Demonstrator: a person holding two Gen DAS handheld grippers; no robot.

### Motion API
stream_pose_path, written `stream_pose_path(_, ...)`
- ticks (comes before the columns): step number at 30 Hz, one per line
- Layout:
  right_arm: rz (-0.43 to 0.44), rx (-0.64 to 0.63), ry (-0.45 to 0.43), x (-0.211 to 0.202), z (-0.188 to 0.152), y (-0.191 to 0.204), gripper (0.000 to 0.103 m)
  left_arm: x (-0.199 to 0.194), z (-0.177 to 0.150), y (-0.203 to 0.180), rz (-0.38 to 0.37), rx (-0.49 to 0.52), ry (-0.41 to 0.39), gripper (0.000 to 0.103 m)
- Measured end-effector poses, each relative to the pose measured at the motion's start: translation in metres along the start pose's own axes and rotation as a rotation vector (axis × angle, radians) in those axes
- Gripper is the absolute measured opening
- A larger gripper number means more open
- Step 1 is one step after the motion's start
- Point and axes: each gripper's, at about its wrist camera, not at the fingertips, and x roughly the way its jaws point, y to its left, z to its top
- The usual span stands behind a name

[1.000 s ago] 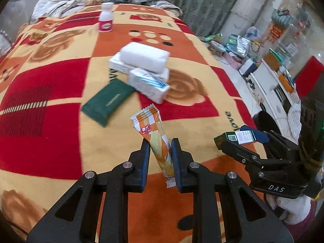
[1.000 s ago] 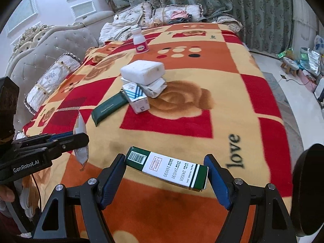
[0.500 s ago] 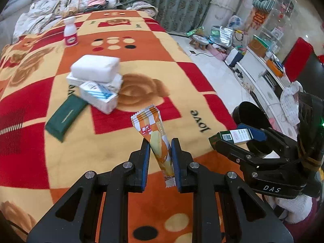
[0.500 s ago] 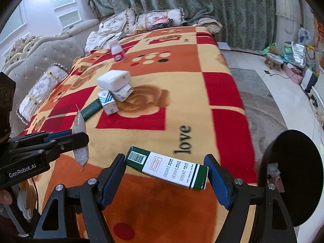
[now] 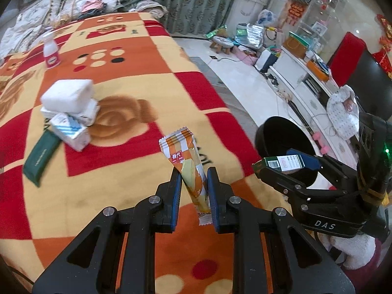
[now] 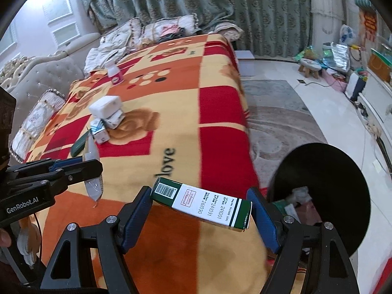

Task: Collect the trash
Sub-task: 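Carry wrapper and green-white box to the black bin and open both tools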

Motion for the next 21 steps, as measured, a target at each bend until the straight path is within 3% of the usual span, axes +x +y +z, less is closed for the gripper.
stream_pose_path(21, -0.114, 0.157, 0.002, -0.021, -0.022, -0.101, 0.077, 0.053, 0.022, -0.086, -0.101, 0.126, 0.066, 0.018)
